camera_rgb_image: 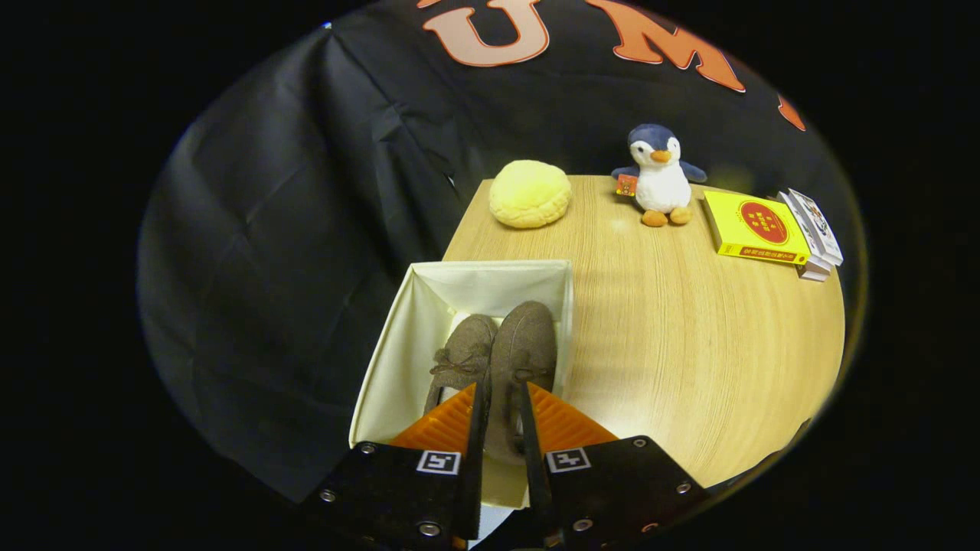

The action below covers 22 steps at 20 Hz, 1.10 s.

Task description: Open the storage box then place both shoes into the box .Put the left shoe in first, then the right shoe, with the right side of both shoes facing outward in a uniform manner.

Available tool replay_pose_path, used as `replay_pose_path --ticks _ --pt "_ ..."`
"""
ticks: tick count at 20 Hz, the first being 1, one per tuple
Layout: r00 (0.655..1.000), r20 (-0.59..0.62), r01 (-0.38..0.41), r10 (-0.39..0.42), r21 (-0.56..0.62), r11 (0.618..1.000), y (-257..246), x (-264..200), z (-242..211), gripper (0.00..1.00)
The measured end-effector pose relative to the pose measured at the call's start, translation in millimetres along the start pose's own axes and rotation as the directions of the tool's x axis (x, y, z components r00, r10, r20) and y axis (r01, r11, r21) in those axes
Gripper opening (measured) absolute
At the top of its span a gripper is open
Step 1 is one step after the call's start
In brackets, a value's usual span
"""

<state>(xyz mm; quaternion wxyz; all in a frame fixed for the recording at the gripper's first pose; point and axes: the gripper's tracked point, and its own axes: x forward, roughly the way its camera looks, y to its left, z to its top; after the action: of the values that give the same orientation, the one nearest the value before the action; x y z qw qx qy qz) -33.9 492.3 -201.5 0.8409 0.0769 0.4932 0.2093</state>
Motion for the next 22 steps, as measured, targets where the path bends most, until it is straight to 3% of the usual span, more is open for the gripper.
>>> replay_pose_path --ticks 6,12,22 --pt "0.978 0.197 -0.055 0.066 -0.058 0.997 -40 -77 35 0.27" --pt "0.915 0.402 -0.004 0.039 -0.087 0.996 -118 -159 65 0.45" --pt "0.809 0.581 0.068 -0.089 0.059 0.996 -271 -247 76 0.75"
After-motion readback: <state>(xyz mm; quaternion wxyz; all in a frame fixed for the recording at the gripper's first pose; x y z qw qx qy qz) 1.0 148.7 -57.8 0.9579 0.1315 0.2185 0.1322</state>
